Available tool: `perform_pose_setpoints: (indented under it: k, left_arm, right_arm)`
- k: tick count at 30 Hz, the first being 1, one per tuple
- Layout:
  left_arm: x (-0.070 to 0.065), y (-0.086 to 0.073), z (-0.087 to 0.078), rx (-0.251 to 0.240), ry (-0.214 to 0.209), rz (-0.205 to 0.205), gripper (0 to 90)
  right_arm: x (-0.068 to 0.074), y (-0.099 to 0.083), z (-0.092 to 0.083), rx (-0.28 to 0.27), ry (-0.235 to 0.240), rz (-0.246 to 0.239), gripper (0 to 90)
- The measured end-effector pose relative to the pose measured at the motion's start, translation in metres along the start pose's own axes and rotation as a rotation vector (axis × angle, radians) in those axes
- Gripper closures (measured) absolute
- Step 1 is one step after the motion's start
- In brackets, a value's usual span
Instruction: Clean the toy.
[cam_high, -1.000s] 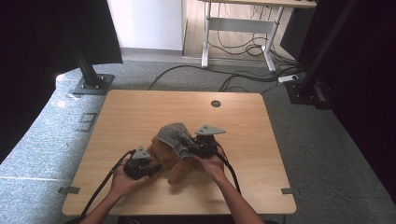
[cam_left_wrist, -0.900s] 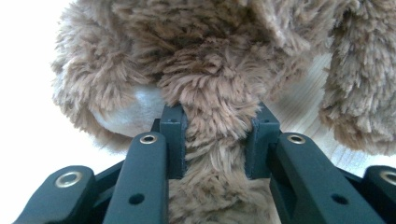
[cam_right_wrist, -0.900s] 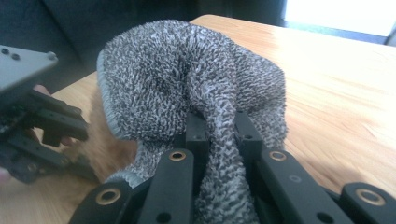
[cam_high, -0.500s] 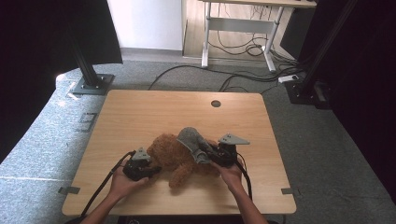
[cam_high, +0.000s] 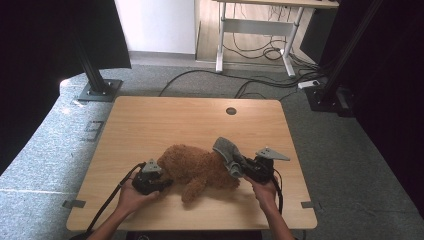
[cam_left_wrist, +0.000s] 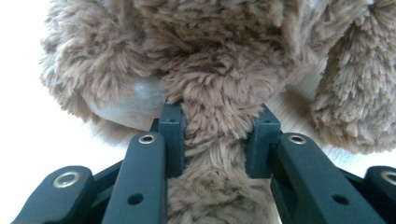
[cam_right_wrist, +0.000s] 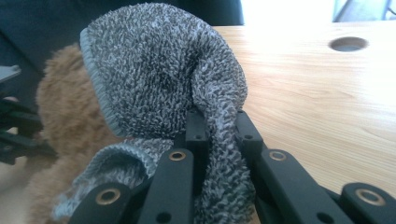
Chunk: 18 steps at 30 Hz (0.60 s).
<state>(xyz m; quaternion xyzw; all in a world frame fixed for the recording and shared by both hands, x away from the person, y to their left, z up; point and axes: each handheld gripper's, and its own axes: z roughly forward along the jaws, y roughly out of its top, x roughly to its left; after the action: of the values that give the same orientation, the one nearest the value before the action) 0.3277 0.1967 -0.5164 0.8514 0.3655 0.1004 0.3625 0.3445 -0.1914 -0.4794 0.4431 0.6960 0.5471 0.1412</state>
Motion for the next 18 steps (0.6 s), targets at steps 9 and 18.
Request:
perform_pose_setpoints:
  k: [9, 18]
  left_arm:
    - [-0.002, -0.001, 0.002, 0.007, 0.009, 0.014, 65.2]
    - [-0.004, -0.002, 0.004, 0.01, 0.013, 0.02, 65.0]
  right_arm:
    - [0.013, 0.028, 0.009, -0.051, 0.029, -0.037, 80.5]
    - [0.055, 0.052, 0.063, -0.008, 0.131, -0.099, 80.6]
